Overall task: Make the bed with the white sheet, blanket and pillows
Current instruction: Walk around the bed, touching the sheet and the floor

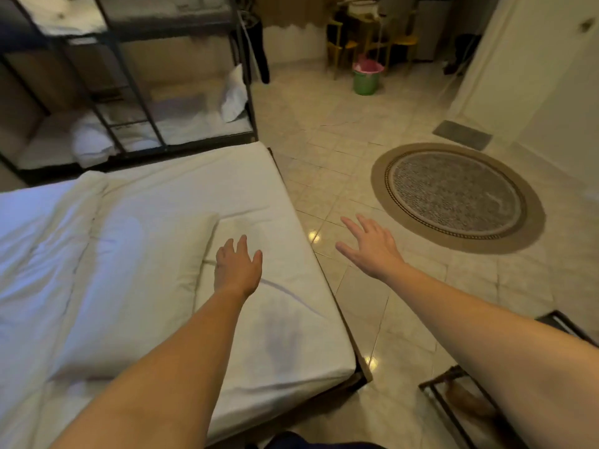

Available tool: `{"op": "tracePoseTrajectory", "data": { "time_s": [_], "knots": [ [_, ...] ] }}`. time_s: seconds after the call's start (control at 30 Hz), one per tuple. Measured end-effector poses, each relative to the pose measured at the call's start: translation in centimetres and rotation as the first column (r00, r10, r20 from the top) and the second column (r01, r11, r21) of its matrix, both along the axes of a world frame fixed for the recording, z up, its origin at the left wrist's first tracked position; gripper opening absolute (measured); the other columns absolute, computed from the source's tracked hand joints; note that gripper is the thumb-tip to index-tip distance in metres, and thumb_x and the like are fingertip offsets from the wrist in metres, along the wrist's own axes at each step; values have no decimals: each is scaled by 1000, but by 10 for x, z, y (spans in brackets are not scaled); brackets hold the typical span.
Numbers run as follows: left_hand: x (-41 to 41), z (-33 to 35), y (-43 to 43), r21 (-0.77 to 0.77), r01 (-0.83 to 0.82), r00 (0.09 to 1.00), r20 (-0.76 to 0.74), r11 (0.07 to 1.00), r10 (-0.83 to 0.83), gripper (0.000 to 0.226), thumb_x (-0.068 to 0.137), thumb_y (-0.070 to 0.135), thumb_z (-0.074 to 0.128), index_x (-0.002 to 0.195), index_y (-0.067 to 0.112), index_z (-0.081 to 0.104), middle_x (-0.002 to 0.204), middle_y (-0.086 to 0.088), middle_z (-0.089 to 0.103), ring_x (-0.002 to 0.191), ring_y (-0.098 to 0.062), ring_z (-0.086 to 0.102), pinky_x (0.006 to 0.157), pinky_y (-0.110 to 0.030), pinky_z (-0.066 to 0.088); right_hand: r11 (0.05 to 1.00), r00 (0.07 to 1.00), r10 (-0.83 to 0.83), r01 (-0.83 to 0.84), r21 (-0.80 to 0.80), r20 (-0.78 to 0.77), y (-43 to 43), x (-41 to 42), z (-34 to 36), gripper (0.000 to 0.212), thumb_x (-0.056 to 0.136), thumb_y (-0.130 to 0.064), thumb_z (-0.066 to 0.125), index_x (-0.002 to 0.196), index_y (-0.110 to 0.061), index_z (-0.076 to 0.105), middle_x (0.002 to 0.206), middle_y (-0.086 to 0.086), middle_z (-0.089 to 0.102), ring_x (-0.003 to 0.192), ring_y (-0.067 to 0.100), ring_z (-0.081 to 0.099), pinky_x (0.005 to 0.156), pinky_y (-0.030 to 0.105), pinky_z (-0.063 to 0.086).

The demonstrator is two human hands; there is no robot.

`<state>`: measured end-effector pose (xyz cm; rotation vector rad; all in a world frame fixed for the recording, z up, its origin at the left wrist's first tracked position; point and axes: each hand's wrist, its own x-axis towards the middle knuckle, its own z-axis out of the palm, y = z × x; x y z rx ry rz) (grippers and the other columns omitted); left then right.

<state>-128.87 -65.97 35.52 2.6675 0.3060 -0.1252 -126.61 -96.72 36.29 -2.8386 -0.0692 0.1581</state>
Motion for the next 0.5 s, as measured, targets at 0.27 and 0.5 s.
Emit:
{"op": "tracePoseTrajectory", "data": {
  "time_s": [0.27, 0.5],
  "knots": [
    [20, -1, -26, -6, -133, 991, 4, 991, 133, 66, 104, 52, 36, 162, 24, 21, 169, -7, 11, 155, -29, 6, 121, -48, 25, 991, 990, 137, -136, -14, 36, -25, 73, 6, 73, 95, -73, 33, 158, -45, 10, 170, -1, 9, 155, 26, 9, 124, 52, 7],
    [60, 4, -37, 24, -187, 982, 0, 982, 187, 66, 104, 51, 37, 162, 25, 19, 170, -5, 8, 156, -30, 1, 121, -51, 23, 979, 979, 202, -201, -21, 28, -38, 129, -5, 73, 95, -75, 31, 158, -46, 9, 169, -2, 9, 155, 25, 10, 124, 53, 9]
  ]
}}
